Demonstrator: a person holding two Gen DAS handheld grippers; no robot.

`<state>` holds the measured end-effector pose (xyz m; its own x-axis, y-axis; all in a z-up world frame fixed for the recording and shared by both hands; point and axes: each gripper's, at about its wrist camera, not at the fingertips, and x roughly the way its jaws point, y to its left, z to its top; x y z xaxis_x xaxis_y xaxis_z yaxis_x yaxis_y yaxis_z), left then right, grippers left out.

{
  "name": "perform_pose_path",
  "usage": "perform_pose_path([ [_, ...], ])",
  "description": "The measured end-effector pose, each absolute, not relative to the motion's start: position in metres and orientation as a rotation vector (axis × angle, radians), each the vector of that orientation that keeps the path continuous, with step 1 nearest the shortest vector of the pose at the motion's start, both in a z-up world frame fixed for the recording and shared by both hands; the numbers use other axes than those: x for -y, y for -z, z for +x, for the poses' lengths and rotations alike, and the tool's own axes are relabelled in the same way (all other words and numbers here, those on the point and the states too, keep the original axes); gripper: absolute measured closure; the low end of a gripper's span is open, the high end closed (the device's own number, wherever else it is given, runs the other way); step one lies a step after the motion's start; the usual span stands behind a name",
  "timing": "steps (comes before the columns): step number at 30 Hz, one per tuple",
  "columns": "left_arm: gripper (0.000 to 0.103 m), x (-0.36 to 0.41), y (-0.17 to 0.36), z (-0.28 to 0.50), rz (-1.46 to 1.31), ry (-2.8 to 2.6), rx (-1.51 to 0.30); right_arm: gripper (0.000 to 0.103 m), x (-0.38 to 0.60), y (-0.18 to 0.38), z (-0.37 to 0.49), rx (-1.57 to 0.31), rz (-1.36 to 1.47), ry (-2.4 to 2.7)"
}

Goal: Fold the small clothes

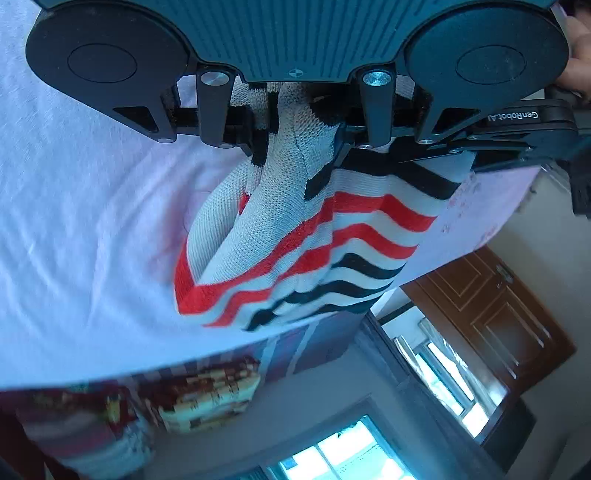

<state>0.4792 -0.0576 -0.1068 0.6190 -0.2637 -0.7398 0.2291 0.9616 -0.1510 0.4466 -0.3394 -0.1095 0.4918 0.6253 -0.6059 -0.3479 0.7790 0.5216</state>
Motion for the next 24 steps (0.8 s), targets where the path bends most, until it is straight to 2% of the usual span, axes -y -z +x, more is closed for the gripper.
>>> perform_pose_path([
  [13, 0.048, 0.02, 0.083, 0.445, -0.044, 0.336, -0.797, 0.068, 0.273, 0.06, 0.397, -0.779, 0.215, -0.591],
  [24, 0.048, -0.108, 0.06, 0.393, -0.072, 0.243, -0.773, 0.068, 0.125, 0.029, 0.36, -0.753, 0.167, -0.693],
])
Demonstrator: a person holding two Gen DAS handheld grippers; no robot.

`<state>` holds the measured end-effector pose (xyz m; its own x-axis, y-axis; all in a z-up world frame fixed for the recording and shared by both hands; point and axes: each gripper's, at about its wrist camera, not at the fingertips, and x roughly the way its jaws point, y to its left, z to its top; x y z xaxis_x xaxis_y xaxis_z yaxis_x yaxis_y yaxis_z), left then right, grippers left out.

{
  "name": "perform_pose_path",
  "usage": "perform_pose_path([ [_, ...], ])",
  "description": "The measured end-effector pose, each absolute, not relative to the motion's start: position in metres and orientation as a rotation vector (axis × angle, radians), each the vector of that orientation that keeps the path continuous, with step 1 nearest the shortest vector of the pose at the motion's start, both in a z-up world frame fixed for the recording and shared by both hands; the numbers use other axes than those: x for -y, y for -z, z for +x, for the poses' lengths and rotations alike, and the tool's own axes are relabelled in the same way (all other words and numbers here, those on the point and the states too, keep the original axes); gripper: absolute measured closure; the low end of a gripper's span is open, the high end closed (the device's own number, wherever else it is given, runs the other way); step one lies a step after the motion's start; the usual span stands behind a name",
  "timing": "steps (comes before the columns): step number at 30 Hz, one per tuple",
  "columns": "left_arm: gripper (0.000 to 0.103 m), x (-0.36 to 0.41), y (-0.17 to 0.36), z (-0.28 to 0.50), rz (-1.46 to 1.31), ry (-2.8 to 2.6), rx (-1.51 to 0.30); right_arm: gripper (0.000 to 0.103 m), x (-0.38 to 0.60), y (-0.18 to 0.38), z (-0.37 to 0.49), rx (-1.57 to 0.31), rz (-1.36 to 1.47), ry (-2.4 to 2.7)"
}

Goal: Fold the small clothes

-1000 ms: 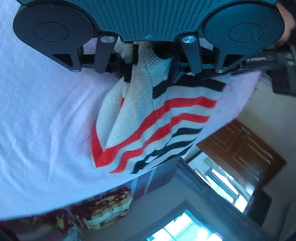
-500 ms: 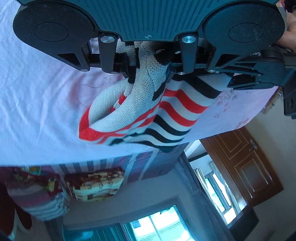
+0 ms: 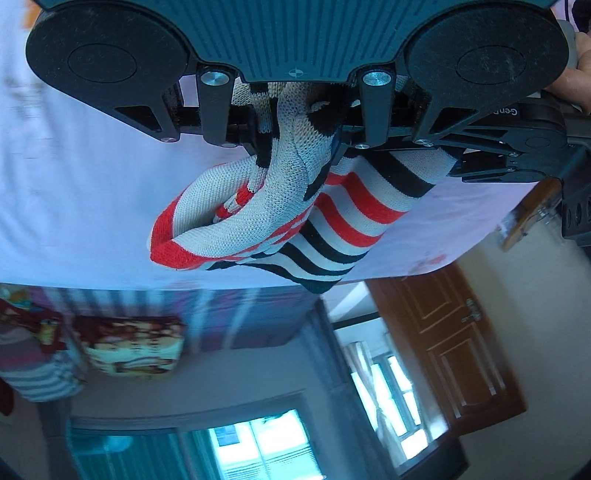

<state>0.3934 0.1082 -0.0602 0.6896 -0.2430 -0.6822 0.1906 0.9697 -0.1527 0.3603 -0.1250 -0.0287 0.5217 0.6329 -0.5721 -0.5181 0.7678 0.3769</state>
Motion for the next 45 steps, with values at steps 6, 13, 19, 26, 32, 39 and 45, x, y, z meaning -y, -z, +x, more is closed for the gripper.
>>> perform_pose_path([
  [6, 0.048, -0.185, 0.063, 0.362, -0.094, 0.174, -0.792, 0.068, 0.034, 0.037, 0.34, -0.779, 0.167, -0.767],
  [13, 0.039, -0.24, 0.099, 0.353, -0.264, 0.192, -0.815, 0.067, -0.001, 0.09, 0.341, -0.9, 0.231, -0.72],
  [19, 0.011, -0.258, 0.114, 0.345, -0.3, 0.186, -0.79, 0.06, 0.027, 0.123, 0.359, -0.968, 0.497, -0.69],
  [26, 0.057, -0.279, 0.087, 0.336, -0.312, 0.194, -0.685, 0.083, 0.044, 0.081, 0.371, -0.802, 0.407, -0.555],
  [32, 0.062, -0.254, 0.089, 0.383, -0.239, 0.222, -0.744, 0.087, 0.001, 0.074, 0.395, -0.774, 0.226, -0.619],
  [39, 0.059, -0.24, 0.102, 0.387, -0.148, 0.205, -0.79, 0.087, -0.029, 0.115, 0.414, -0.832, 0.075, -0.579],
  [45, 0.054, -0.242, 0.089, 0.372, -0.147, 0.177, -0.77, 0.087, -0.023, 0.09, 0.39, -0.809, 0.016, -0.565],
])
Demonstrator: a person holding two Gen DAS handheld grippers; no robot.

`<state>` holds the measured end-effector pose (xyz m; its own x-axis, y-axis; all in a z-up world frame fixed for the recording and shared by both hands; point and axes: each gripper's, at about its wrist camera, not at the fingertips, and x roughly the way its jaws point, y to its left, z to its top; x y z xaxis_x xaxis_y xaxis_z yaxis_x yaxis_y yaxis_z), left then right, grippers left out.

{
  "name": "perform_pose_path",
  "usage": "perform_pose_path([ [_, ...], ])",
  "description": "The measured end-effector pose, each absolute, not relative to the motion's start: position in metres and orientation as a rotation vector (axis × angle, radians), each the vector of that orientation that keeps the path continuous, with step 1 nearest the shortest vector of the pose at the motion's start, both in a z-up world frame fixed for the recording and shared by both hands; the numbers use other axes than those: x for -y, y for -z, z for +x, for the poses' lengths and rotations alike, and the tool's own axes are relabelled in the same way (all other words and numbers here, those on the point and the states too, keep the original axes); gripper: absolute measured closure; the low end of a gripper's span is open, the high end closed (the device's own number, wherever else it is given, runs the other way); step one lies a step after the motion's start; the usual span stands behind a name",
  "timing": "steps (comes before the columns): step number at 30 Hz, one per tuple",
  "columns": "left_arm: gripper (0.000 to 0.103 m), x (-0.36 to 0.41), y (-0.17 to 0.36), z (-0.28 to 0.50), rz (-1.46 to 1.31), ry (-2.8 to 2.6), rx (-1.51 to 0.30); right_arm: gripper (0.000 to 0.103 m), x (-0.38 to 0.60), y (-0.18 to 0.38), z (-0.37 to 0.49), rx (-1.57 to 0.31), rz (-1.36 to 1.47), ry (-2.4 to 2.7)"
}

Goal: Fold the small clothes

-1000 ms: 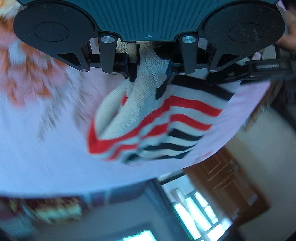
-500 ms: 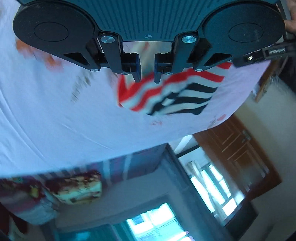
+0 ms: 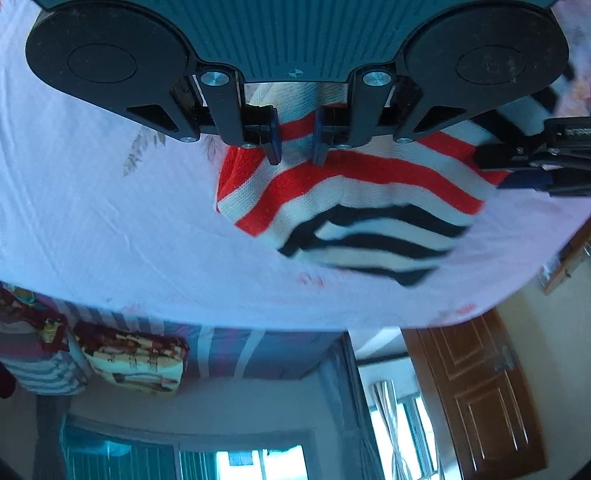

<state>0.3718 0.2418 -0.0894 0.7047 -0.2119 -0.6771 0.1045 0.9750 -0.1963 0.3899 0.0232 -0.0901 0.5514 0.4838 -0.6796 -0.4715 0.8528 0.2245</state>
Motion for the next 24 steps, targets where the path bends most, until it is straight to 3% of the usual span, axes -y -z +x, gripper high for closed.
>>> perform_pose_path([
  [2, 0.041, -0.246, 0.082, 0.355, -0.153, 0.138, -0.744, 0.087, -0.012, 0.075, 0.37, -0.78, -0.001, -0.589],
  [3, 0.04, -0.248, 0.08, 0.344, -0.154, 0.119, -0.726, 0.087, -0.01, 0.071, 0.36, -0.772, -0.013, -0.598],
  [7, 0.047, -0.253, 0.083, 0.315, -0.203, 0.11, -0.735, 0.087, -0.008, 0.068, 0.324, -0.776, -0.052, -0.636],
  [16, 0.046, -0.245, 0.1, 0.303, -0.195, 0.075, -0.765, 0.087, -0.025, 0.103, 0.309, -0.776, -0.199, -0.581],
  [24, 0.049, -0.243, 0.093, 0.269, -0.238, 0.068, -0.763, 0.087, -0.001, 0.072, 0.268, -0.716, -0.13, -0.624],
])
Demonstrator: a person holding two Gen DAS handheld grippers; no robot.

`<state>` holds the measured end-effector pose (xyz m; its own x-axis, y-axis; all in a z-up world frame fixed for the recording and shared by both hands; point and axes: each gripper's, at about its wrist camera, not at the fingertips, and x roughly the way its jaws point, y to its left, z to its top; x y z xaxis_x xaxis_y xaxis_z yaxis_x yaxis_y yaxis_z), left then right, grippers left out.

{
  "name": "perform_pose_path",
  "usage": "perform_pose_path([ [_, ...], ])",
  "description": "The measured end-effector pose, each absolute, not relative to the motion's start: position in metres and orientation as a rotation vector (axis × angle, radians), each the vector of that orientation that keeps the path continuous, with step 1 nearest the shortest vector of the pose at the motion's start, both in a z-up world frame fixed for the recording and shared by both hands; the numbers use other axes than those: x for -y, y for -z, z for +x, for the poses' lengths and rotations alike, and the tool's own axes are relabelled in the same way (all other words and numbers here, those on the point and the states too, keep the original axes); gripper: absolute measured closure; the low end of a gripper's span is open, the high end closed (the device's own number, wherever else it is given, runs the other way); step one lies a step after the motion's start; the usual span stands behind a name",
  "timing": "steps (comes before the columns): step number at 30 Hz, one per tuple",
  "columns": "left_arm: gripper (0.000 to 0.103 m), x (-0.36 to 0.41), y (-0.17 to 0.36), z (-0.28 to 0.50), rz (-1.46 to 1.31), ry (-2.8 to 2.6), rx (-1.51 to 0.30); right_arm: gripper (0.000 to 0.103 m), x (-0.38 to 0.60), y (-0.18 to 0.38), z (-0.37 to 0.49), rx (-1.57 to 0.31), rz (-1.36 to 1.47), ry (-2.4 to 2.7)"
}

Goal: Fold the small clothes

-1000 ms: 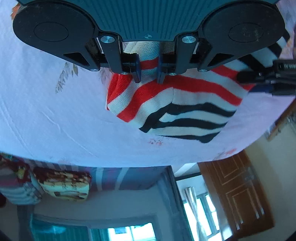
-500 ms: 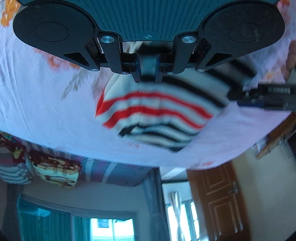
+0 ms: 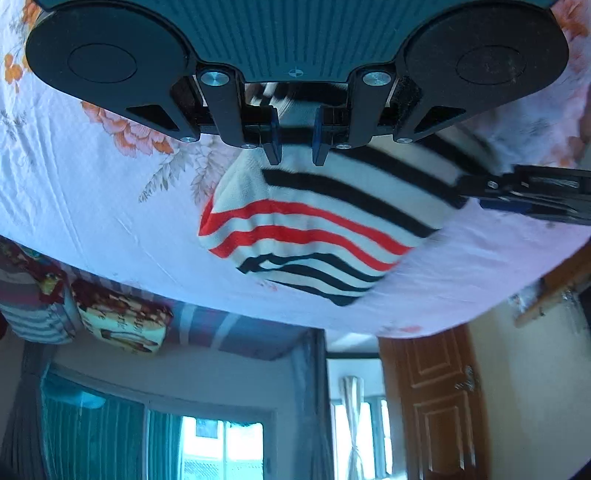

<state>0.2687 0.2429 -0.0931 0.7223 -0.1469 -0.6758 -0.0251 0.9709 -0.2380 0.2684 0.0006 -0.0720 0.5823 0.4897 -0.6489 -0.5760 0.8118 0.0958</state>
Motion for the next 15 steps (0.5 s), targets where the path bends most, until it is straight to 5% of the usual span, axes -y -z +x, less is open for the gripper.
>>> perform_pose_path([
  [5, 0.047, -0.231, 0.118, 0.27, -0.24, 0.048, -0.823, 0.087, -0.008, 0.112, 0.269, -0.833, -0.21, -0.581],
  [15, 0.035, -0.213, 0.114, 0.268, -0.153, -0.081, -0.826, 0.086, -0.013, 0.127, 0.265, -0.758, -0.275, -0.596],
])
